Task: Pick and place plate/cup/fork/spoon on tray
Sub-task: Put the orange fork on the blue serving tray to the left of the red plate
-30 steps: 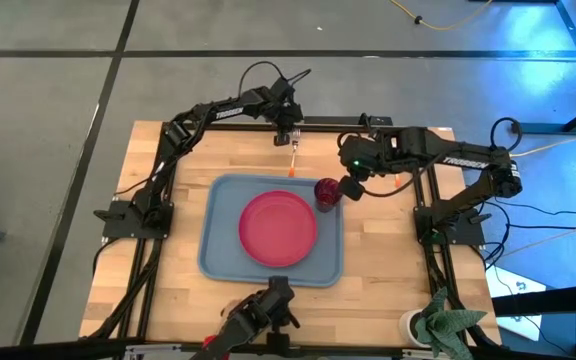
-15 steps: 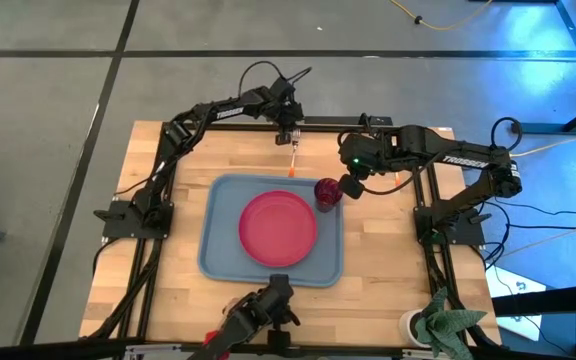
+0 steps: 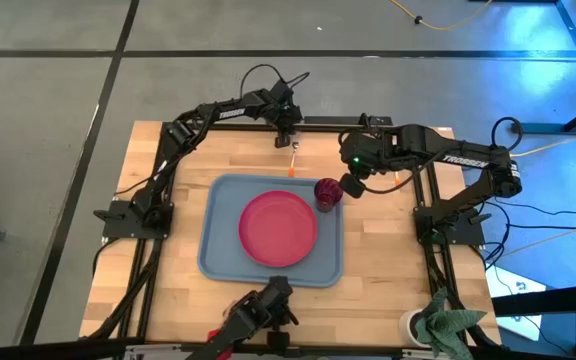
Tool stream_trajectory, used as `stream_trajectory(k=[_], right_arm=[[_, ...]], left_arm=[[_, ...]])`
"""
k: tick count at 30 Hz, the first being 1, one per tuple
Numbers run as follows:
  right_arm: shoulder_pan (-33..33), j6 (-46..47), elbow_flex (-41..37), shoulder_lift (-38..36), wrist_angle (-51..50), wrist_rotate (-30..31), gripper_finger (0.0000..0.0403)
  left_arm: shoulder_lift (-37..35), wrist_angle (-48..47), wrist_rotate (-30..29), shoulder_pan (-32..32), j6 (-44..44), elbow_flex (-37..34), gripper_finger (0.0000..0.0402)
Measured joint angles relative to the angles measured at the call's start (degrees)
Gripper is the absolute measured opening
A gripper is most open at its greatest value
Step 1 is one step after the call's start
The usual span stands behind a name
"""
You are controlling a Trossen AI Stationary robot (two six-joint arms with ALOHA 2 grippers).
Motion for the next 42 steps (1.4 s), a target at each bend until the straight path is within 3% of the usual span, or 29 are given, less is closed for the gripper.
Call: stream_trajectory(k=[10, 18, 29, 35, 38, 42], right_arm=[[0.0, 0.03, 0.02, 0.0, -0.66, 0.39, 0.0049], [0.0, 0.02, 0.02, 0.0, -0.78, 0.42, 0.0049], [0.0, -0.03, 0.02, 0.0, -0.81, 0.44, 0.0049], [0.0, -0.03, 0.02, 0.0, -0.85, 0.44, 0.0049], [0.0, -0.04, 0.02, 0.0, -1.17, 0.44, 0.0049], [0.0, -0.05, 0.02, 0.0, -1.18, 0.51, 0.0049]], left_arm=[[0.16, 0.92, 0.52, -0.26, -0.16, 0.0, 0.0058], [0.31, 0.27, 0.16, -0.32, -0.26, -0.11, 0.0003], [0.4, -4.17, 0.17, -0.27, -1.42, -0.13, 0.0001], [0.11, -5.91, -7.59, -0.77, -14.66, 0.07, 0.0], [-0.82, -11.06, -12.2, -0.94, -16.14, 0.91, 0.0], [-1.2, -19.36, -12.7, -0.94, -18.67, 4.66, 0.0]])
